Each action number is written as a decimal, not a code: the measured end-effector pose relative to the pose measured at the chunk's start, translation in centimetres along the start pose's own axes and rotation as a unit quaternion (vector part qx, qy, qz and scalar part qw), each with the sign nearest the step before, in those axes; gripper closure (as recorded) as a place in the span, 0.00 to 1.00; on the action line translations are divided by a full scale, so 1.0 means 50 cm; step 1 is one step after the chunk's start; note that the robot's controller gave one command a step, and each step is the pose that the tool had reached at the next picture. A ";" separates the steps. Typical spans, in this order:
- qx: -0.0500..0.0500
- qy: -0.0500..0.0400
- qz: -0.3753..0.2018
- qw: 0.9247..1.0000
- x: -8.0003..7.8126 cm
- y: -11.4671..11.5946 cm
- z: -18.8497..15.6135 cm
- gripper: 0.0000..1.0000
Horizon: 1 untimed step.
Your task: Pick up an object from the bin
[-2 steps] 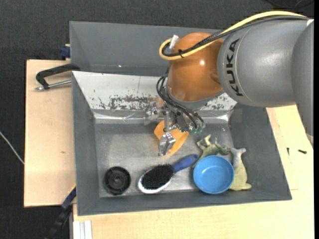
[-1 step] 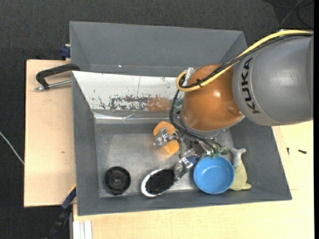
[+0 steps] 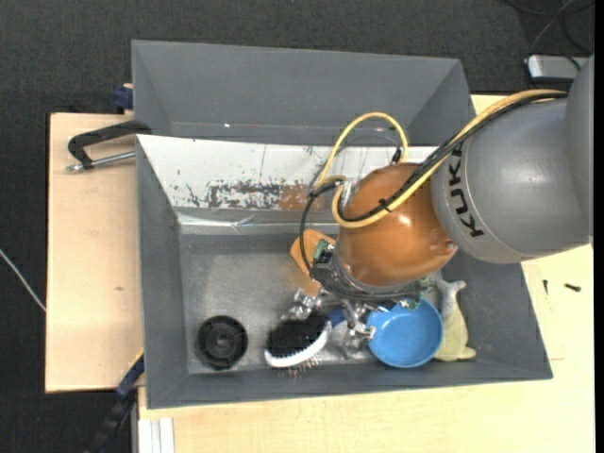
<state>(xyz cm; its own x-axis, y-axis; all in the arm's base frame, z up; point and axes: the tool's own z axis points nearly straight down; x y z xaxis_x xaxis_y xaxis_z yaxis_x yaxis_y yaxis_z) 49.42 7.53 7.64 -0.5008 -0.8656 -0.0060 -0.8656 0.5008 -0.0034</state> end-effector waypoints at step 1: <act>0.002 -0.002 0.001 1.000 -0.002 -0.003 -0.003 1.00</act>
Offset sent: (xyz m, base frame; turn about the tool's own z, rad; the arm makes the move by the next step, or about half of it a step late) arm 0.0000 0.0000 0.0000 0.0000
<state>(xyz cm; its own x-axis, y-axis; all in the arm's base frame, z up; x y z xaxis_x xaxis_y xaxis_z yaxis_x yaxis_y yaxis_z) 49.58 7.55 7.79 -0.5017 -0.8650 -0.0100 -0.8650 0.5018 -0.0073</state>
